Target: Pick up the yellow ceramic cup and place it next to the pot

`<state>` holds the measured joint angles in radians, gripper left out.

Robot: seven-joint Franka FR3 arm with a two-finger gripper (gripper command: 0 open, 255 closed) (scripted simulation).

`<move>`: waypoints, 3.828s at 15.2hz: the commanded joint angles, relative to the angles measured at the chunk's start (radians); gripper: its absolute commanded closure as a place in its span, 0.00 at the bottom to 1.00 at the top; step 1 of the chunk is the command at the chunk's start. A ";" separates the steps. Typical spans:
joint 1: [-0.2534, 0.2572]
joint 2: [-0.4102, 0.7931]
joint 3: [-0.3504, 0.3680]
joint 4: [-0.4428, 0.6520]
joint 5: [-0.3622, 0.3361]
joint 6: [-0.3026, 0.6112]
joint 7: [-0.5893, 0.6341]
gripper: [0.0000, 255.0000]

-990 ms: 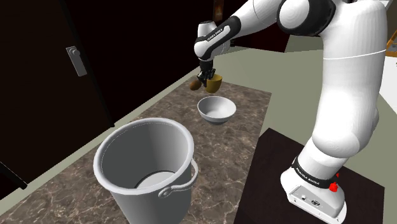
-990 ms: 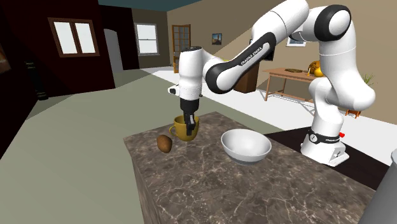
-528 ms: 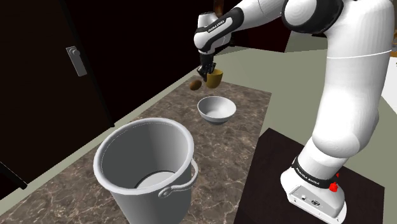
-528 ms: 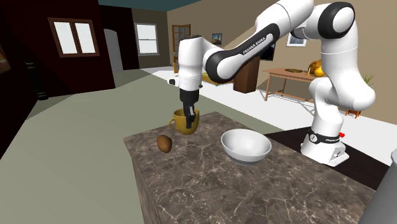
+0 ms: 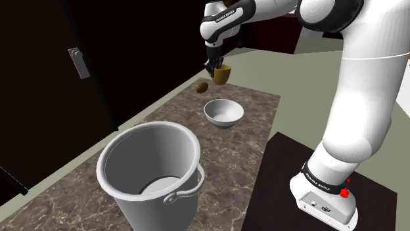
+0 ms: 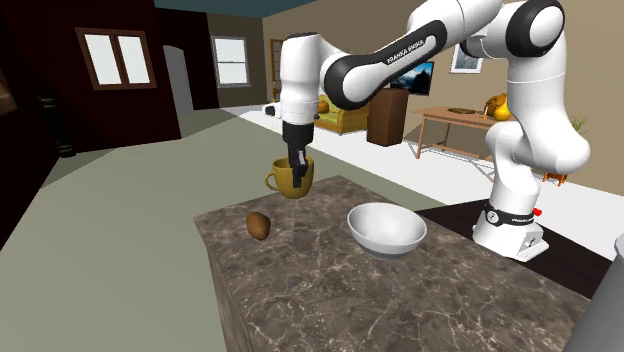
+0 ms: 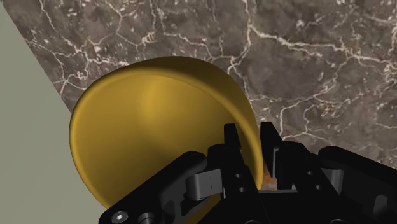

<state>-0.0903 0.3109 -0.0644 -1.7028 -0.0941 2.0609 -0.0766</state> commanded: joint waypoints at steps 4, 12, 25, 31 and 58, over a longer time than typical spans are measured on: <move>-0.001 -0.012 0.000 0.050 0.002 -0.062 -0.007 1.00; 0.000 -0.029 0.000 0.134 0.005 -0.162 -0.016 1.00; 0.000 -0.024 0.000 0.316 0.009 -0.338 -0.032 1.00; 0.000 -0.005 0.000 0.426 0.011 -0.428 -0.040 1.00; 0.141 -0.561 0.121 -0.118 -0.004 -0.468 0.216 1.00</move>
<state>0.0437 -0.2218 0.0468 -1.7930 -0.1004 1.5946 0.1219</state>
